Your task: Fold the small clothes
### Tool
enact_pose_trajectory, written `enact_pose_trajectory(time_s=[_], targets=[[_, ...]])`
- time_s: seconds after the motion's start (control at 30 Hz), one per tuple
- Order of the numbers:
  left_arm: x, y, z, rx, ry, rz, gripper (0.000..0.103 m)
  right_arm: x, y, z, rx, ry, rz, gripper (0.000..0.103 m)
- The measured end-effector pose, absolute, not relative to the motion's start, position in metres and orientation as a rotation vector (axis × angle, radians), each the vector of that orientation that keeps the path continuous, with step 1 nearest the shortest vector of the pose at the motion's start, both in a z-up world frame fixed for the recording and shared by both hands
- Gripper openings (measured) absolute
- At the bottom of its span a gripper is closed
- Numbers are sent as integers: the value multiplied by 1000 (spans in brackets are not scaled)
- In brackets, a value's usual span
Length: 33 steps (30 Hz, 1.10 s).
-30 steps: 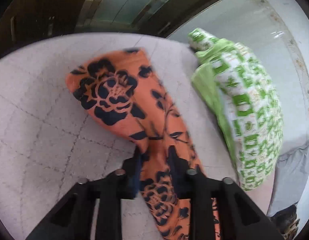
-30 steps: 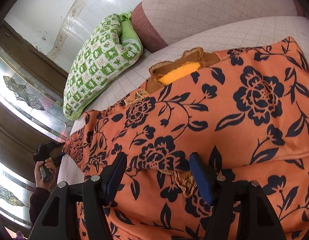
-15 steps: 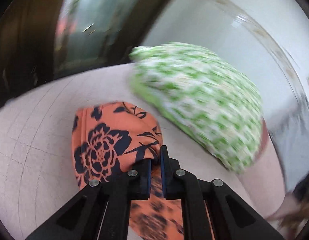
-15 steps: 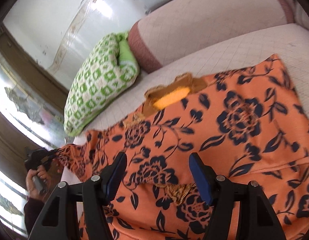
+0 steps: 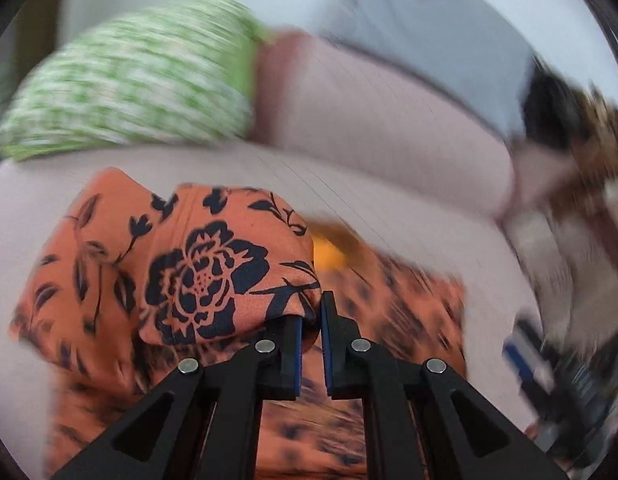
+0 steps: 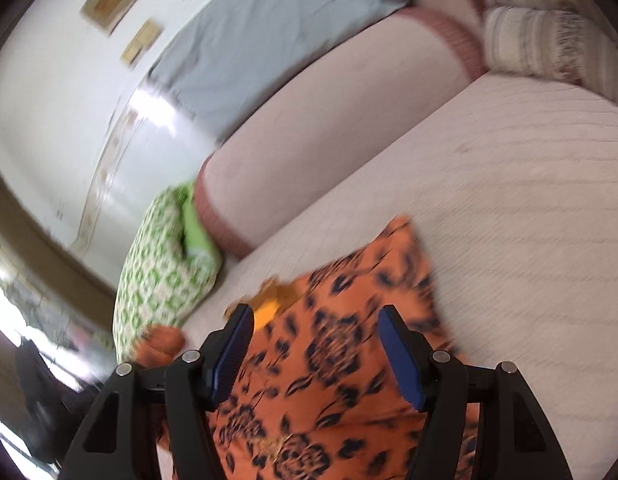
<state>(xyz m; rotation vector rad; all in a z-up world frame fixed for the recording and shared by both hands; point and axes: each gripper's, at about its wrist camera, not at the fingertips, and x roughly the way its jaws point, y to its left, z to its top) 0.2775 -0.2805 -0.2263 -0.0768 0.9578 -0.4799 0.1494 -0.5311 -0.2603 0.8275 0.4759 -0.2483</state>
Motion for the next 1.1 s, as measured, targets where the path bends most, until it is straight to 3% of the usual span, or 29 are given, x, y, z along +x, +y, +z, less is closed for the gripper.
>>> enact_pose_trajectory(time_s=[0.1, 0.17, 0.2, 0.27, 0.43, 0.67, 0.77, 1.1], targets=[[260, -340, -263, 92, 1100, -538, 17, 134, -560, -257, 896, 415, -290, 68], [248, -350, -271, 167, 1136, -561, 34, 125, -573, -255, 928, 385, -330, 69], [241, -348, -268, 188, 1121, -569, 37, 124, -577, -254, 932, 386, -339, 71], [227, -332, -252, 206, 1064, -583, 59, 121, -581, -254, 934, 389, -342, 73], [230, -229, -203, 74, 872, -401, 80, 145, -557, -253, 854, 486, -258, 76], [285, -112, -240, -34, 942, 4, 80, 196, -465, -260, 546, 708, -108, 76], [299, -105, -268, -27, 1060, 43, 80, 205, -420, -257, 341, 710, -76, 76], [327, -107, -295, 46, 1122, 6, 80, 231, -324, -295, -312, 782, -5, 76]])
